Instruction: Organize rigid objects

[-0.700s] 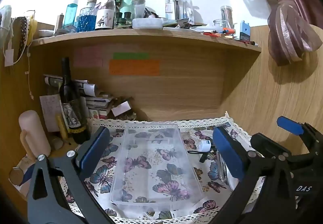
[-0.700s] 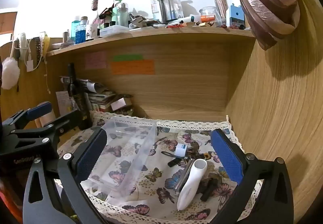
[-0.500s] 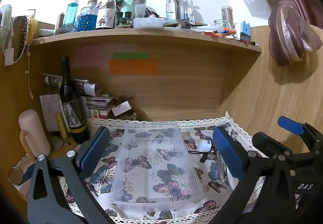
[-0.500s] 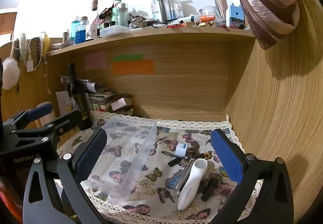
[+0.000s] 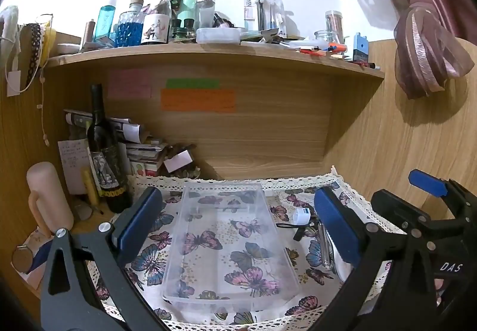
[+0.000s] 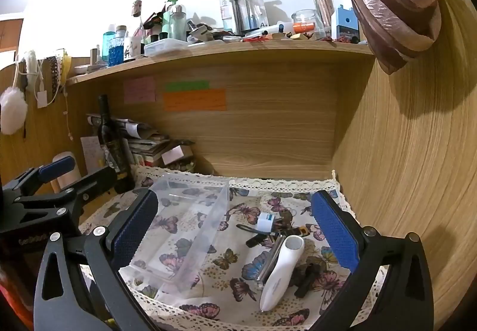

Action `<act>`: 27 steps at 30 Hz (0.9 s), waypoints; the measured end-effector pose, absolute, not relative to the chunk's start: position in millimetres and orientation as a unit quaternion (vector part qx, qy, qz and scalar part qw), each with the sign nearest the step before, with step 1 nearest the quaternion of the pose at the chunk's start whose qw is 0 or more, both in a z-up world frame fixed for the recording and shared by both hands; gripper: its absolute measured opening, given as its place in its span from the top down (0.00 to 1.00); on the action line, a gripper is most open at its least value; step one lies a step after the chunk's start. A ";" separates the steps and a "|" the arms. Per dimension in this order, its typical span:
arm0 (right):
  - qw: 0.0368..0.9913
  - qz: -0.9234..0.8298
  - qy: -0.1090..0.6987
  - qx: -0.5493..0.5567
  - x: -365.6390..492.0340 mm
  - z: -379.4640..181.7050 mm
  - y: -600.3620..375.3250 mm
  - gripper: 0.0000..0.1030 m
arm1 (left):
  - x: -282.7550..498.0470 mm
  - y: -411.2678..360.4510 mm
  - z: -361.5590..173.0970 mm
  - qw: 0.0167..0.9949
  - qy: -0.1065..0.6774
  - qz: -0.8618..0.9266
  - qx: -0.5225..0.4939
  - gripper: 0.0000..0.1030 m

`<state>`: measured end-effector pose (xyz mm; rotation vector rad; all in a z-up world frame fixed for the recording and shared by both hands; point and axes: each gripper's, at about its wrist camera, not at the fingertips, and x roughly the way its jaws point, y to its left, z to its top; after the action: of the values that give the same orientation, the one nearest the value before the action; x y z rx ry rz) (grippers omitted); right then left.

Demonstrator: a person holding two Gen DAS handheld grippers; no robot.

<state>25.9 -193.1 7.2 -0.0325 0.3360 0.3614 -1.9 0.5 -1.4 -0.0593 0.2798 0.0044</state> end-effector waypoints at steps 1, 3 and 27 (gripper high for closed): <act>0.970 0.178 0.166 -0.017 25.3 7.4 -192.8 0.00 | -1.6 0.1 -1.3 0.990 0.139 0.003 -0.029 0.00; 0.970 0.178 0.165 -0.015 24.3 7.5 -193.6 0.00 | -2.5 0.5 -1.4 0.990 0.140 0.000 -0.030 0.00; 0.971 0.175 0.162 -0.011 24.1 10.0 -196.6 0.00 | -3.6 -0.7 1.0 0.990 0.136 -0.002 -0.026 0.00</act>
<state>24.1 -196.6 10.0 -0.0232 0.3263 0.3528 -3.6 -0.7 1.0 -0.0529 0.2722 -0.0038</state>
